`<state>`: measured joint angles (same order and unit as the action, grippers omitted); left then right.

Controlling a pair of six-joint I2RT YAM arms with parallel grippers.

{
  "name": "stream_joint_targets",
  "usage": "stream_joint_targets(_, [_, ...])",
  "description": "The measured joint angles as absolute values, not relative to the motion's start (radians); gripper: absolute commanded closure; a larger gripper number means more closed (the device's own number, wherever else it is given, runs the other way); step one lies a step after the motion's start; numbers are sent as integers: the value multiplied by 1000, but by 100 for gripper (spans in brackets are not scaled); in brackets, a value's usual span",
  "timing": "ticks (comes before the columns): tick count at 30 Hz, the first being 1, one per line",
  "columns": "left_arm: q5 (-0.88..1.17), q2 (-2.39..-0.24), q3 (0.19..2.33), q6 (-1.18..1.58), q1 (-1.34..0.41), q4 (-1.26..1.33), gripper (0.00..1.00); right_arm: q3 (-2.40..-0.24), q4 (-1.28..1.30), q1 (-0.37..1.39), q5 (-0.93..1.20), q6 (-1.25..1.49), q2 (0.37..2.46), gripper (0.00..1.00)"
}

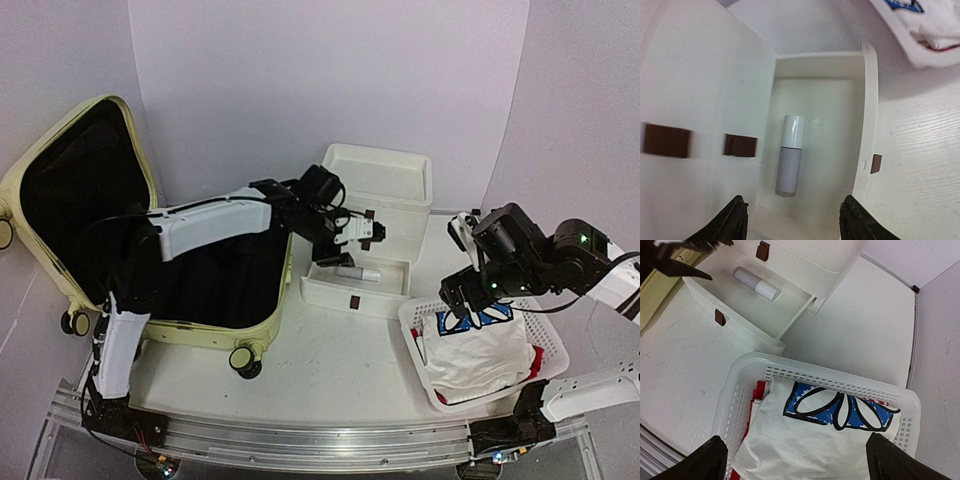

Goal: Open, take out, and arrange the luggage

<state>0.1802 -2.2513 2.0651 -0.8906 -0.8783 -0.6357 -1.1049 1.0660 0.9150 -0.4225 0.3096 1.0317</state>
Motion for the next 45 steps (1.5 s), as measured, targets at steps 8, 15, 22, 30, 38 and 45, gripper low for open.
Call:
stream_joint_targets(8, [281,-1801,1901,-698,-820,-614,23,-1214,1068,915,-406,131,1167,2])
stream_joint_targets(15, [330,-1463,1634,-500,-733,-603,17,-1319,1057,915,-210,-221,1433,12])
stream_joint_targets(22, [337,-1242,1441,-389,-724,-630,10,-1375,1036,915,-26,-561,1653,11])
stream_joint_targets(30, [280,-977,1309,-367,-723,-617,8,-1479,1014,915,25,-822,1883,5])
stream_joint_targets(38, [238,-947,1200,-362,-723,-570,8,-1621,993,915,-59,-932,2085,5])
stream_joint_targets(45, [230,-942,1170,-362,-723,-556,8,-1625,918,908,-188,-977,2125,5])
